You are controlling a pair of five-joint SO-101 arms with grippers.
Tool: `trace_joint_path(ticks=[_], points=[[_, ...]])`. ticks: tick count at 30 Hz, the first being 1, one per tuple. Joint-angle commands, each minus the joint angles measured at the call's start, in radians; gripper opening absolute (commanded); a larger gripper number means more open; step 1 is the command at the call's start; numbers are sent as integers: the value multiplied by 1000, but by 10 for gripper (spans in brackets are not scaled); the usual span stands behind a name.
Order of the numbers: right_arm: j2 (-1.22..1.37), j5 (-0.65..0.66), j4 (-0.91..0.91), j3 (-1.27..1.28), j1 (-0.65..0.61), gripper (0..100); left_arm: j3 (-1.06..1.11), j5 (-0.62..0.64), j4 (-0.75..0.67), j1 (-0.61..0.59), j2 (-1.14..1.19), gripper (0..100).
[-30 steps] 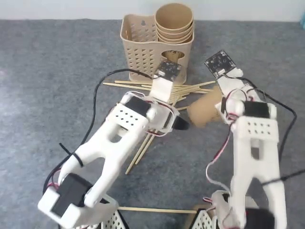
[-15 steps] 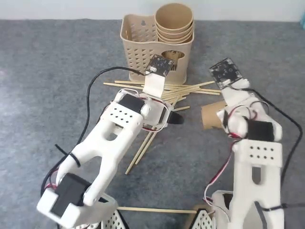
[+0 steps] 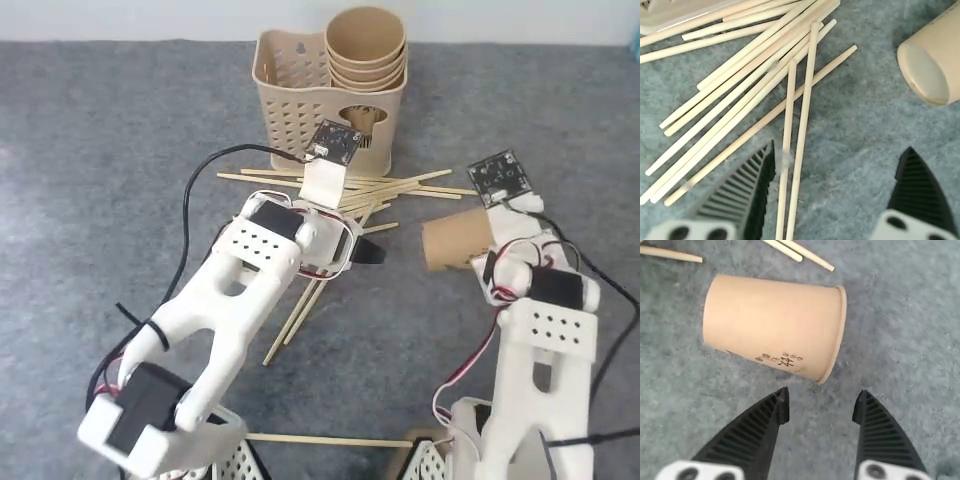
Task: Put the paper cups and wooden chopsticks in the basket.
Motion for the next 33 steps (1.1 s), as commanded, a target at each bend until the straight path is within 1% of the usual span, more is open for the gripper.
trace_joint_path(ticks=[1,5,9,12,14,17,20,22,26,28,31,33], points=[[-21,-2,-79,20,15,282,-5,14,-18,-3,-6,363],[-19,-2,-180,89,21,293,-5,14,-21,0,-5,363],[-19,-2,-275,150,41,293,-4,17,-60,6,-5,363],[-19,-3,-337,192,35,292,-2,18,-97,49,-3,363],[-19,-12,-381,224,18,292,-2,54,-110,81,-3,363],[7,-20,-450,259,2,292,5,138,-181,104,-3,363],[91,-58,-516,261,5,289,5,161,-235,104,-3,363],[150,-68,-555,259,1,262,5,163,-244,117,-3,363],[160,-75,-552,245,-1,205,5,187,-239,169,-9,363],[110,-117,-527,239,-2,170,1,203,-239,184,-11,363],[-22,-137,-430,218,-31,96,-1,219,-242,190,-12,355],[-131,-138,-346,199,-50,65,-4,227,-244,190,-12,310]])
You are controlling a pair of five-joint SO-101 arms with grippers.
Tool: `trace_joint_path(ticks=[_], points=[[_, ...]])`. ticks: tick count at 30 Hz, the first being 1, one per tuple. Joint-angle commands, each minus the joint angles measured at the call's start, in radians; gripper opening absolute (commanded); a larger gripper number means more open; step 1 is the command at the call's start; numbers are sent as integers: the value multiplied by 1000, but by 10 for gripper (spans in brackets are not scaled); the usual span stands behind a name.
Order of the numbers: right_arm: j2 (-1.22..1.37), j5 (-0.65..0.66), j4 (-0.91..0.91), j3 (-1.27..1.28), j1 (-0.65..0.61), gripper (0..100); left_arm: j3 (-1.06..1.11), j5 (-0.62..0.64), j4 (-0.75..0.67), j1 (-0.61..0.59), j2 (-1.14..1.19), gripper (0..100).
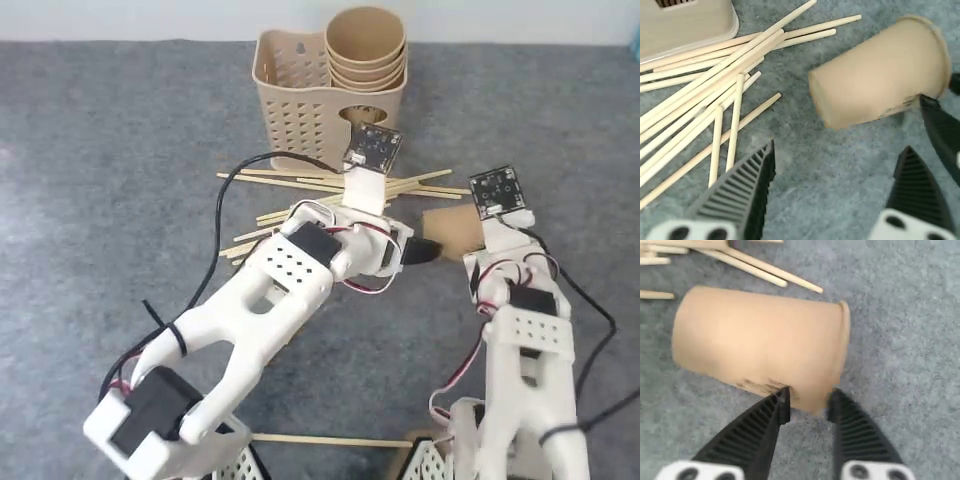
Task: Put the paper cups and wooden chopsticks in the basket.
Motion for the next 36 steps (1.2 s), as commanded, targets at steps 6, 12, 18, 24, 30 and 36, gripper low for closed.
trace_joint_path(ticks=[6,12,18,24,30,36], points=[[-504,-17,303,-80,-48,65,-44,26,-17,8,-6,101],[-760,-20,432,-54,41,170,-45,26,-17,5,-5,13],[-805,-121,269,92,222,10,-51,26,-52,8,-3,12],[-714,-216,246,135,219,7,-70,26,-91,3,2,12],[-555,-301,182,94,219,9,-249,46,-3,-6,198,12],[-337,-350,44,80,217,9,-495,61,123,2,397,12]])
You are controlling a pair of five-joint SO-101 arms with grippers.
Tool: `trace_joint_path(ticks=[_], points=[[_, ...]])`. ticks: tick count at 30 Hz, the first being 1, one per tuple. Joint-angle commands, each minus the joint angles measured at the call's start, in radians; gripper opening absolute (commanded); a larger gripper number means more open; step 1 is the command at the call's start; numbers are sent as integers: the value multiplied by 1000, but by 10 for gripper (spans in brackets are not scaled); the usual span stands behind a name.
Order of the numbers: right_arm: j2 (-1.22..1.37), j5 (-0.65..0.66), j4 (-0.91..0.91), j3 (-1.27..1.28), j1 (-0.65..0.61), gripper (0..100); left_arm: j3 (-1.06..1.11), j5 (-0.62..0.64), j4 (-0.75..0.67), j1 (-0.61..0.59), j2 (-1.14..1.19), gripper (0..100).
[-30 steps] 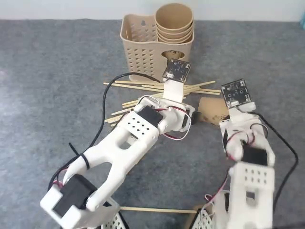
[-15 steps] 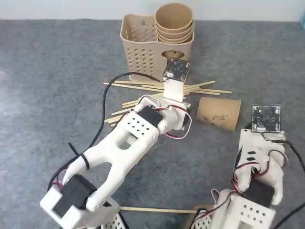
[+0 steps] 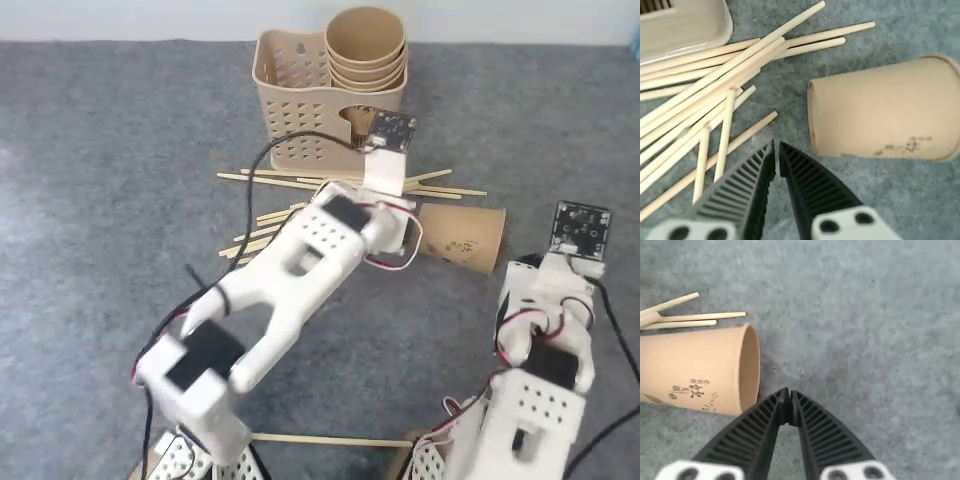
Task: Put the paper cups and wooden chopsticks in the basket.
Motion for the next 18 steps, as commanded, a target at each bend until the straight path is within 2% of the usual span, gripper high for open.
trace_joint_path(ticks=[1,6,9,18], points=[[134,-32,-104,-68,10,9,-156,15,43,11,44,12],[306,-25,-206,-75,18,9,-180,9,48,54,23,12],[389,-25,-208,-124,16,9,-183,8,41,75,6,12],[581,-23,-209,-239,-30,9,-185,8,-104,75,97,12]])
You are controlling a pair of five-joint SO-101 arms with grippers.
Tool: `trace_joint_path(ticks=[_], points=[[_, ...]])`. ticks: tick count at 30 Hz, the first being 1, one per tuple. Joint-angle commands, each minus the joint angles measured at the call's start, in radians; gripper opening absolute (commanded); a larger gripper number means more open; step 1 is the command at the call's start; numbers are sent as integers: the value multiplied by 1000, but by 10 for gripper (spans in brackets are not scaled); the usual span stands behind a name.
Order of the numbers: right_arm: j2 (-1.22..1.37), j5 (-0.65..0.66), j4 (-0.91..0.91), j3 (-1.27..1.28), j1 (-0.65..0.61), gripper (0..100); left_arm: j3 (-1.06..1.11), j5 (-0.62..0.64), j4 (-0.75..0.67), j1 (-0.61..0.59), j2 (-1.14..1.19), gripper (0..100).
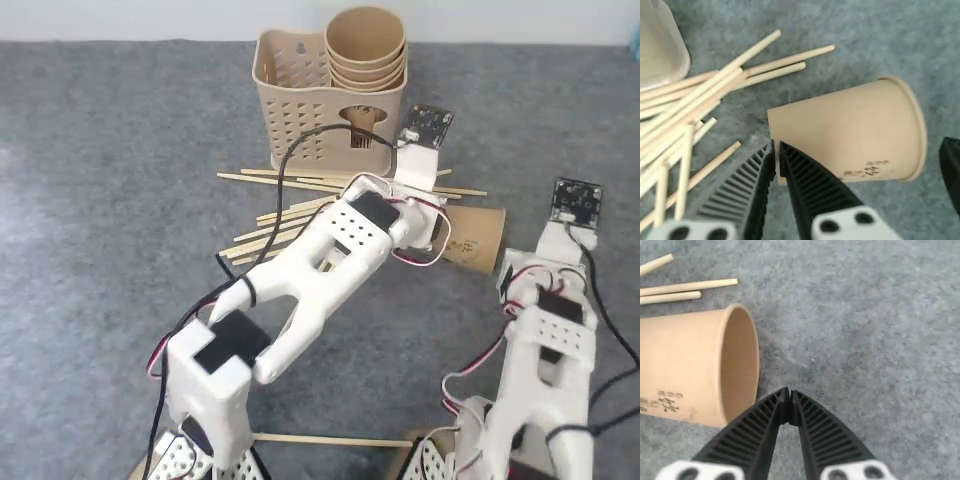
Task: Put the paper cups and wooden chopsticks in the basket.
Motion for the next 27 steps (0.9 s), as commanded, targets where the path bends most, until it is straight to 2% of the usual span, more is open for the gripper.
trace_joint_path(ticks=[1,12,21,27], points=[[47,-6,-25,-89,-21,9,-54,3,-48,8,-5,12],[31,-5,-25,-115,-209,9,-99,3,-44,-14,72,12],[-38,-5,-25,-117,-265,9,-91,3,-41,-68,89,12],[-110,-6,-31,-117,-321,9,-91,3,29,-97,89,12]])
